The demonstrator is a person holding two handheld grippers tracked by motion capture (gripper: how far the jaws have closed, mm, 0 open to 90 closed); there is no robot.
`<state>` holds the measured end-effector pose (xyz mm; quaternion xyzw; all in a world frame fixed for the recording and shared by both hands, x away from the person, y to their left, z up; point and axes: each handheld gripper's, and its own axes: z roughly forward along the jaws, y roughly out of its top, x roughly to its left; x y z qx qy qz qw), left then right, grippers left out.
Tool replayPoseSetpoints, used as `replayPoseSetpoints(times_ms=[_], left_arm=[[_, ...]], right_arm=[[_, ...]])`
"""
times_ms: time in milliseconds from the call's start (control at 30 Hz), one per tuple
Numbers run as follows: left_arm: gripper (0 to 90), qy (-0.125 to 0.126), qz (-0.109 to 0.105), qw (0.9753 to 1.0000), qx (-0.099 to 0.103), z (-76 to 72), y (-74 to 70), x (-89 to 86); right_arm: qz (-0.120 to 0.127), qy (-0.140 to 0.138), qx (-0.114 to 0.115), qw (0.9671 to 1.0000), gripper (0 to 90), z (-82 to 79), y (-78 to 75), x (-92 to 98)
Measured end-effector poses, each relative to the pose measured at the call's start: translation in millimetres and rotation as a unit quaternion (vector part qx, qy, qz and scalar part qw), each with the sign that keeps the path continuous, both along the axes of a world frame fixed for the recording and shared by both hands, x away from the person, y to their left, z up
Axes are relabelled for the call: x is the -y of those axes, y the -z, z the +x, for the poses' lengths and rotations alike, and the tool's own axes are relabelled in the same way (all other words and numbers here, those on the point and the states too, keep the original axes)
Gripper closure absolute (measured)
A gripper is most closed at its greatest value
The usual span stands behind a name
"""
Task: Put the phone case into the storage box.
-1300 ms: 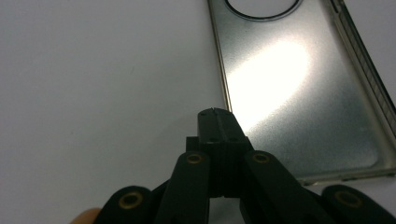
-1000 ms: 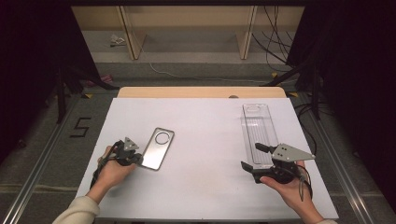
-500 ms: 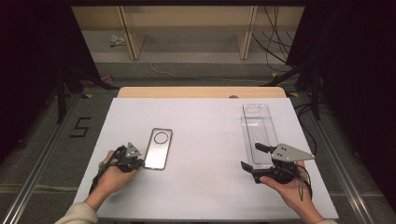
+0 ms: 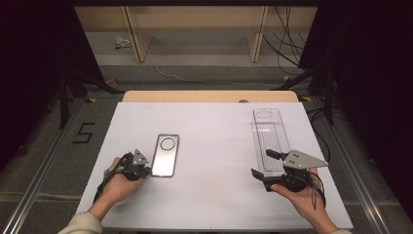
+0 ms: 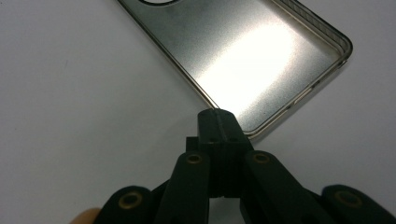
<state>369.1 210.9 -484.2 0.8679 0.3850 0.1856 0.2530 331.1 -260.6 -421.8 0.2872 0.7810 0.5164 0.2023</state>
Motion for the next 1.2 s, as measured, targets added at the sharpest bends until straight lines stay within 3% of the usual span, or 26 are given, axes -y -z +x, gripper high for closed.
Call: replayPoseSetpoints(times_ms=[300, 467, 567, 600, 767, 900, 967, 1067, 1133, 1200], left_arm=[[89.4, 0.001, 0.001, 1.0000, -0.001, 0.2, -0.2, -0.1], [83.9, 0.008, 0.025, 0.9996, 0.008, -0.1, -4.0, 0.1], [71.5, 0.011, 0.029, 0.9992, 0.024, 0.4, -11.1, -2.2], [71.5, 0.016, 0.028, 0.9992, 0.023, 0.2, -14.1, -2.4], [46.5, 0.068, 0.028, 0.9964, 0.042, -1.7, -29.2, 4.2], [38.2, 0.119, 0.044, 0.9908, 0.048, -2.0, -38.8, 13.6], [37.7, 0.148, 0.057, 0.9863, 0.044, -1.4, -39.5, 19.0], [40.4, 0.191, 0.089, 0.9770, 0.031, 0.6, -37.4, 26.3], [41.6, 0.224, 0.122, 0.9665, 0.023, 2.4, -33.6, 32.3], [42.4, 0.246, 0.148, 0.9578, 0.020, 3.7, -31.5, 37.9]], right_arm=[[0.000, 0.000, 0.001, 1.0000, 16.9, -0.2, -0.2, 0.0], [0.000, 0.000, 0.000, 1.0000, 16.9, 0.0, -0.1, 0.2], [0.001, 0.000, 0.000, 1.0000, 16.9, 0.0, 0.0, -0.1], [0.001, 0.000, 0.000, 1.0000, 16.9, 0.0, 0.0, -0.1], [0.000, -0.001, 0.000, 1.0000, 16.9, 0.2, 0.1, -0.3], [0.000, -0.001, 0.000, 1.0000, 16.9, 0.2, 0.1, -0.7], [-0.001, 0.000, -0.001, 1.0000, 16.9, 0.4, 0.3, -0.7], [-0.001, 0.000, -0.001, 1.0000, 16.9, 0.4, 0.3, -0.8], [-0.001, 0.000, 0.000, 1.0000, 16.8, 0.4, 0.2, -0.8], [-0.001, 0.001, -0.001, 1.0000, 16.8, 0.5, 0.4, -0.8]])
